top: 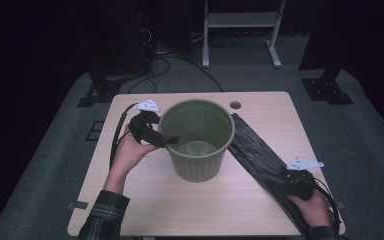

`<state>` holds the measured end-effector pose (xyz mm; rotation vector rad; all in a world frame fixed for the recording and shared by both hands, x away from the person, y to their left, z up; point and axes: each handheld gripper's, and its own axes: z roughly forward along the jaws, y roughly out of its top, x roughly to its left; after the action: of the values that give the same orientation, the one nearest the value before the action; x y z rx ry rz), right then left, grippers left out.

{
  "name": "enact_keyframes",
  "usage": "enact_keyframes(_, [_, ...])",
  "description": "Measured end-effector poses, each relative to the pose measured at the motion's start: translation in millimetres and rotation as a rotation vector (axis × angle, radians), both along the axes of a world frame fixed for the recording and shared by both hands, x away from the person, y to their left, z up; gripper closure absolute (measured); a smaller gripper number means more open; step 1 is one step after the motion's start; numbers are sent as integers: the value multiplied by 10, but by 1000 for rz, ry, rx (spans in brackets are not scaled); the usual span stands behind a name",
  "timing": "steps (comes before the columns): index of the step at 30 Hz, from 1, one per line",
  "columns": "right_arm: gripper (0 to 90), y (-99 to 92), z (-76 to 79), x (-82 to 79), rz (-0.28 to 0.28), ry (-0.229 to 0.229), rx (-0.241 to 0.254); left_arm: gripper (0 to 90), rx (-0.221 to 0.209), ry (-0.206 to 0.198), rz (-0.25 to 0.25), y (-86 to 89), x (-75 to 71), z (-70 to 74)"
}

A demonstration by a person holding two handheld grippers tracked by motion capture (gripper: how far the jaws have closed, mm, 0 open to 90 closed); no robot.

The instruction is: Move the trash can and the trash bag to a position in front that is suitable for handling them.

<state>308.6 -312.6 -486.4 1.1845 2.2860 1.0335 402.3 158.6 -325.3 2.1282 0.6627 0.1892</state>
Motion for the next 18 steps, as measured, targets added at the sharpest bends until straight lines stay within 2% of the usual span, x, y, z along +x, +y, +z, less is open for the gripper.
enact_keyframes(11, [230,2,1,-2,-2,2,1,0,-12,4,-51,-233,-150,-13])
enact_keyframes(18, [230,1,1,-1,-2,2,0,0,-15,-2,-76,-302,-212,-17])
